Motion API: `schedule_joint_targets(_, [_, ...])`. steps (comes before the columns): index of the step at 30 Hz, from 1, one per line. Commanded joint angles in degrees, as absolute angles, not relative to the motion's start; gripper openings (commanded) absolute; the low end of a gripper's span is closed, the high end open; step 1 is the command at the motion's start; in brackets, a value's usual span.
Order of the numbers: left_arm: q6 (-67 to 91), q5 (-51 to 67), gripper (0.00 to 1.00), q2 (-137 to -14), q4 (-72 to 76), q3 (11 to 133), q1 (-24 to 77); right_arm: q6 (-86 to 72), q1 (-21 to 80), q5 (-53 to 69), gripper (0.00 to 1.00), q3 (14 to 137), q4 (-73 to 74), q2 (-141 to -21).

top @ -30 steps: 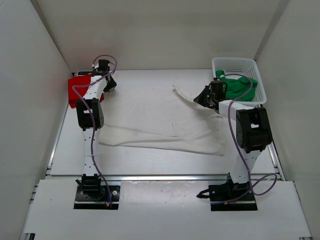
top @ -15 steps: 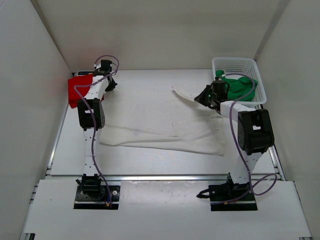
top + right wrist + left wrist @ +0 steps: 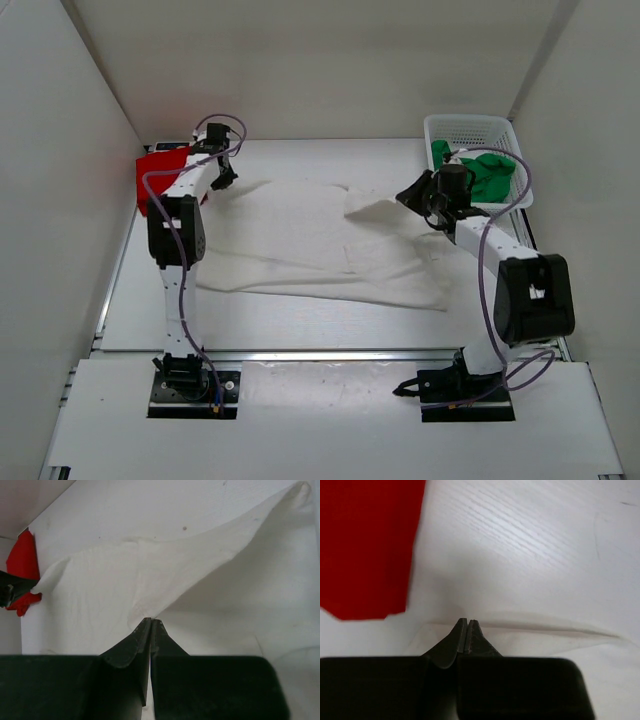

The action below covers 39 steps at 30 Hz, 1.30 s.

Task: Fold and stack the t-shirts
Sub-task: Grap the side of the flattened tshirt furthest away from the robot with both arms, then fold the other side of the tshirt into a rectangle

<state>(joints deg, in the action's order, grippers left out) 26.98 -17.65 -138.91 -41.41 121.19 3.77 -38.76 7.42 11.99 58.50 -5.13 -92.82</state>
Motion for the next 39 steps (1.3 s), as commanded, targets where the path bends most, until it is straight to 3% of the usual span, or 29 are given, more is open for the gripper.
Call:
schedule_joint_targets(1, [26.19, -18.90, 0.00, -122.56, -33.07, 110.09, 3.69, -38.58, 7.21, 11.34, 0.00, 52.93, -5.36, -85.45])
schedule_joint_targets(10, [26.28, -17.58, 0.00, -103.73, -24.45, 83.26, 1.85, -38.41, 6.33, 13.80, 0.00, 39.82, -0.01, -67.78])
schedule_joint_targets(23, [25.14, -15.39, 0.00, -89.40, -20.31, 71.81, 0.09, -35.69, 0.09, 25.05, 0.00, 36.83, 14.92, -49.66])
schedule_joint_targets(29, [25.57, -15.74, 0.00, -86.58, -20.13, 63.12, -2.09, -34.27, -4.39, 26.10, 0.00, 26.92, 19.51, -44.13])
schedule_joint_targets(33, [25.84, -16.60, 0.00, -86.57, -20.56, 58.36, -3.08, -38.22, -2.21, 24.71, 0.00, 19.88, 16.71, -43.07])
schedule_joint_targets(39, [23.55, -19.42, 0.10, -94.03, -26.97, 61.52, 2.98, -38.15, 0.00, 14.34, 0.00, 18.72, 15.65, -44.04])
